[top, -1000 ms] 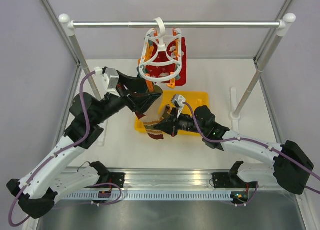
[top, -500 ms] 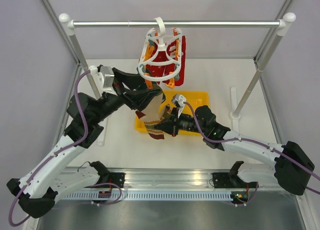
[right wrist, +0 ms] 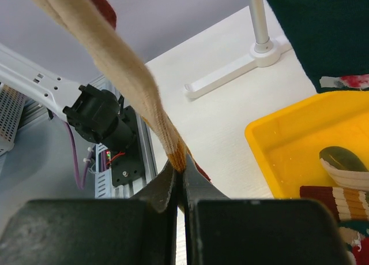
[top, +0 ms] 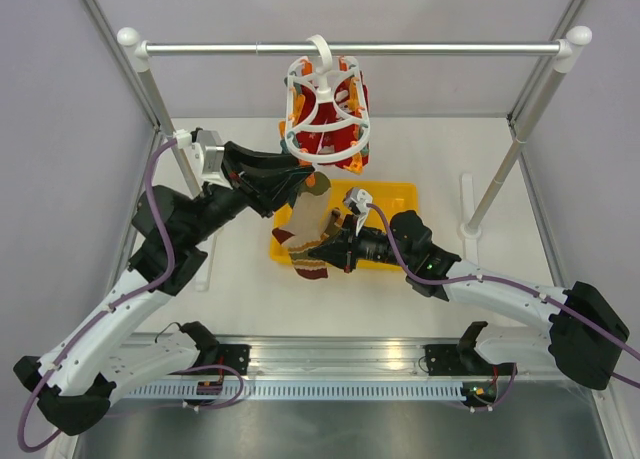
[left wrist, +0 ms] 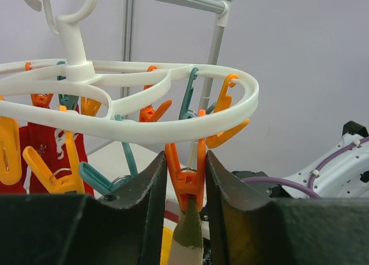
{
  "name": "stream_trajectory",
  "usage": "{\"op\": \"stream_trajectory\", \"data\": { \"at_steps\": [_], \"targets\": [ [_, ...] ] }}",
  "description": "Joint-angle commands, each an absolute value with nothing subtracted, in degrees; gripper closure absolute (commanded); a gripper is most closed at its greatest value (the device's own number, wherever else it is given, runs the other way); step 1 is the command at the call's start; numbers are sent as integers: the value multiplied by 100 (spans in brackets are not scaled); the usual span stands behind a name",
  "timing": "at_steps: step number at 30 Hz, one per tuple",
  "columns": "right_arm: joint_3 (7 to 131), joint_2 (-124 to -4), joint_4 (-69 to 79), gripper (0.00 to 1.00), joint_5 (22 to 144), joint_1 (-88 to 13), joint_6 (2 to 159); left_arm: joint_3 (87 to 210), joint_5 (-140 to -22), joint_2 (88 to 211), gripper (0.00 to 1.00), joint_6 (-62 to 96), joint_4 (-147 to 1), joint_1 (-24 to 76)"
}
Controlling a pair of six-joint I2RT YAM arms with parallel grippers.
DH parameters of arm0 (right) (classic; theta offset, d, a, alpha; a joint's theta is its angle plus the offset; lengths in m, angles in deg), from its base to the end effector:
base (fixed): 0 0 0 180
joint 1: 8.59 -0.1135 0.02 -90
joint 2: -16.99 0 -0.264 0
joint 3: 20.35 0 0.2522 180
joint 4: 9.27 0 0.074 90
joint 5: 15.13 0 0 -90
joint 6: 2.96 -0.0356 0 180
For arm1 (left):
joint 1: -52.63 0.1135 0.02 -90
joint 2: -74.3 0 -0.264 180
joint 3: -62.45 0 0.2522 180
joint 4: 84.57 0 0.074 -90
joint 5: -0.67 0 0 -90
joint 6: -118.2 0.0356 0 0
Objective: Remove the socks clipped to the hanger
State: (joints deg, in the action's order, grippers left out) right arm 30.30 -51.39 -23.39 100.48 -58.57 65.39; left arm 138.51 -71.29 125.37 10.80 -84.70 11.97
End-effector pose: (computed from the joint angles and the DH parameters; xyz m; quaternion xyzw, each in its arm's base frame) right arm 0.1611 0.2158 0.2754 -0.3211 0.6522 0.5216 0.4467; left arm 0.1296 -0.1259 0.4712 0.2364 0.4922 -0.4780 0.6880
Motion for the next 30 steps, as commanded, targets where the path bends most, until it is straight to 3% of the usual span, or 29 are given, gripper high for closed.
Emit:
{"op": "stream_trajectory", "data": {
  "at_steps": [1,12,30],
  "targets": [
    [3007,-4999,-2364,99,10062,-5834,6629,14072,-7158,12590,68,940,-8751,1238],
    [3042,-4920,-2092,99,9782,-5825,6770,14028,-7219,12677,94,834,-8803,1229],
    [3612,-4998,-922,99,7936,-4111,6814,14011,-7457,12642,98,781,-8637,1229]
  ]
}}
